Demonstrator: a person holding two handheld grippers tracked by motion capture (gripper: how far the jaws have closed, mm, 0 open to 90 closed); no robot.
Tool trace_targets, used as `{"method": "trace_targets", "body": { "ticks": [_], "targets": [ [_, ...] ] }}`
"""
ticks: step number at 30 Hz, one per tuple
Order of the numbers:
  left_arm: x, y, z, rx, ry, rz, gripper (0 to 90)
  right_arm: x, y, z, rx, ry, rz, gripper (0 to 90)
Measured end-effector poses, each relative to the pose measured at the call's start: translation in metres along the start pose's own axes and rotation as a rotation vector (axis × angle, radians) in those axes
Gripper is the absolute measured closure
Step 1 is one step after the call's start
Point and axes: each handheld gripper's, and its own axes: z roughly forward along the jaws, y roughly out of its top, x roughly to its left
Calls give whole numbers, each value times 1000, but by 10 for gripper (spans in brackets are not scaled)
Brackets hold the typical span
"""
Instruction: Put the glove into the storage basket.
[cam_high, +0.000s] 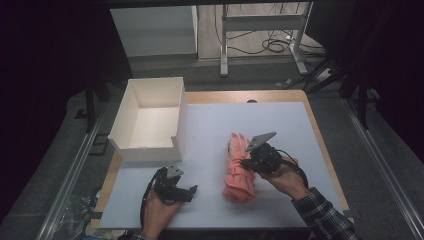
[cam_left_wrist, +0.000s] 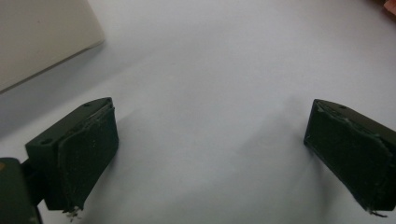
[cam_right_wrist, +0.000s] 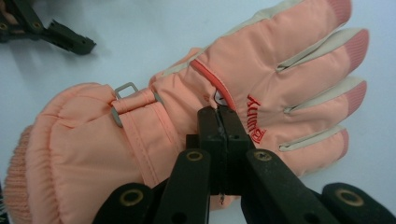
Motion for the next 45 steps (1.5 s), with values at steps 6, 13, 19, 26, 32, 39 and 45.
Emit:
{"method": "trace_targets", "body": {
  "ticks": [6, 13, 19, 26, 32, 39, 45],
  "targets": [
    [0, 0, 0, 3, 0, 4, 28, 0, -8, 15, -1, 18, 19, 897],
    [0, 0, 0, 4, 0, 5, 28, -1, -12, 19, -13, 26, 31, 888],
    [0, 0, 0, 1, 0, 2, 28, -4, -15, 8, -70, 46, 57, 810],
    [0, 0, 0, 0, 1, 1, 28, -6, -14, -9, -125, 24, 55, 684],
    [0, 0, 0, 0, 1, 1, 28, -11, -22, -22, -154, -15, 65, 644],
    [0, 0, 0, 1, 1, 1, 28, -16, -43, -31, -183, -52, 94, 597],
    [0, 0, 0, 1, 1, -1, 28, -15, -67, -29, -186, -70, 106, 682]
  ]
}}
